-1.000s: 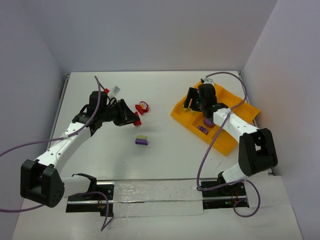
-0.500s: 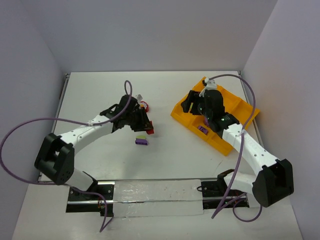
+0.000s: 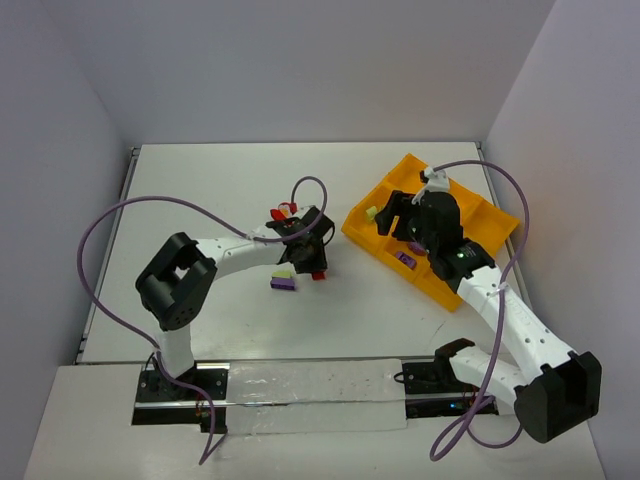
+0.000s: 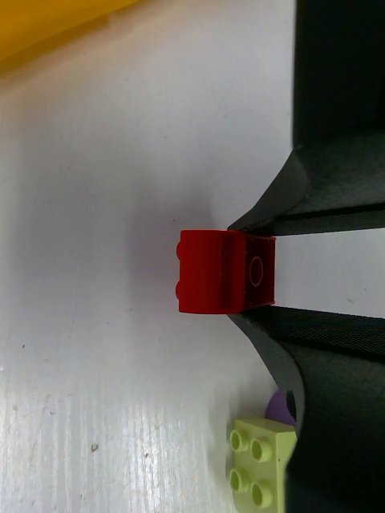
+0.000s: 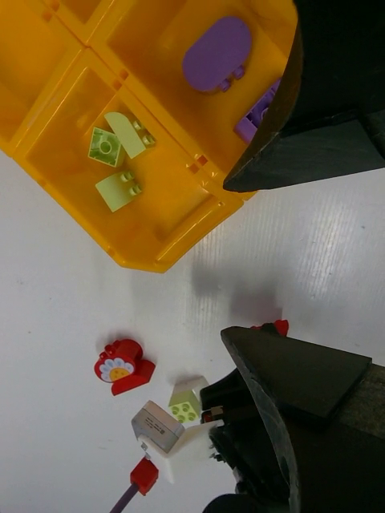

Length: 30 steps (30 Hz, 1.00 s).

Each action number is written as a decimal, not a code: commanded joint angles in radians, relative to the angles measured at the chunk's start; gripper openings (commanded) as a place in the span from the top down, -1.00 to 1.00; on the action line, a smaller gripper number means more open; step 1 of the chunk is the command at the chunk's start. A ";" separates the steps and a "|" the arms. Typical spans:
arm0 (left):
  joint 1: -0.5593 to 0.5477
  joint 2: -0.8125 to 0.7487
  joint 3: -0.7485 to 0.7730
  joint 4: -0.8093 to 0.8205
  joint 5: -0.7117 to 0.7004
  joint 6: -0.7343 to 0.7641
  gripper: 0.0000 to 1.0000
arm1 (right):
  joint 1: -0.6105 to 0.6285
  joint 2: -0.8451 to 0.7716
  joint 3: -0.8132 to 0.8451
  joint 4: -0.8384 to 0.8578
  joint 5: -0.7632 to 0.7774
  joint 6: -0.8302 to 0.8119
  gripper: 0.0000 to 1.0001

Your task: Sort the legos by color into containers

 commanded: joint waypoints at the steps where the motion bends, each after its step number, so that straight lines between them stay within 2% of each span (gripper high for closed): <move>1: -0.021 0.030 0.073 -0.044 -0.083 -0.022 0.90 | -0.006 -0.032 -0.007 -0.029 0.038 -0.007 -0.52; 3: -0.028 0.037 0.082 -0.044 -0.082 -0.017 0.73 | -0.008 -0.038 -0.005 -0.040 0.038 -0.007 -0.53; 4: -0.030 0.039 0.085 -0.044 -0.082 -0.017 0.71 | -0.008 -0.039 -0.005 -0.040 0.038 -0.007 -0.53; 7: -0.033 0.045 0.093 -0.040 -0.064 -0.006 0.39 | -0.008 -0.054 -0.005 -0.050 0.044 -0.010 -0.54; 9: -0.035 0.042 0.096 -0.040 -0.061 -0.002 0.12 | -0.009 -0.059 -0.006 -0.055 0.045 -0.010 -0.56; 10: -0.036 0.037 0.095 -0.039 -0.061 0.001 -0.10 | -0.007 -0.064 -0.003 -0.058 0.045 -0.010 -0.58; 11: -0.038 0.033 0.096 -0.041 -0.061 0.003 -0.20 | -0.008 -0.065 -0.002 -0.060 0.045 -0.010 -0.59; 12: -0.037 0.030 0.097 -0.041 -0.061 0.004 -0.41 | -0.008 -0.066 0.001 -0.067 0.047 -0.010 -0.59; 16: -0.036 0.002 0.112 -0.054 -0.069 0.016 -0.67 | -0.008 -0.073 0.001 -0.076 0.045 -0.009 -0.60; 21: -0.037 -0.056 0.128 -0.093 -0.086 0.021 -0.68 | -0.008 -0.085 -0.015 -0.075 0.024 0.007 -0.60; 26: -0.024 -0.180 0.140 -0.158 -0.144 0.037 -0.68 | 0.004 -0.091 -0.071 -0.052 -0.005 0.037 -0.60; 30: 0.024 -0.281 0.124 -0.195 -0.153 0.056 -0.67 | 0.108 -0.056 -0.087 -0.036 0.016 0.059 -0.60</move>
